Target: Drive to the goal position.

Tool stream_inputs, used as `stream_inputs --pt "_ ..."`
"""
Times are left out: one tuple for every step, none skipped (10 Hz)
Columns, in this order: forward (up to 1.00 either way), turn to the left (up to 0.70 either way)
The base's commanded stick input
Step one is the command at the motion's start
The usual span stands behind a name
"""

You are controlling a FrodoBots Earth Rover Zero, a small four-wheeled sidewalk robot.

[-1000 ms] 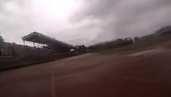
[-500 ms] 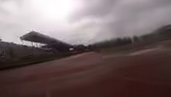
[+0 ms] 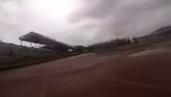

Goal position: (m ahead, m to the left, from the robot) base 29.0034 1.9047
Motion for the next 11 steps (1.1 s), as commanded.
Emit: stream_inputs --pt "0.5 0.0" --pt "0.5 0.0" --pt "0.5 0.0" --pt "0.5 0.0" --pt "0.5 0.0" --pt "0.5 0.0" --pt "0.5 0.0" --pt "0.5 0.0" --pt "0.5 0.0" --pt "0.5 0.0" --pt "0.5 0.0"
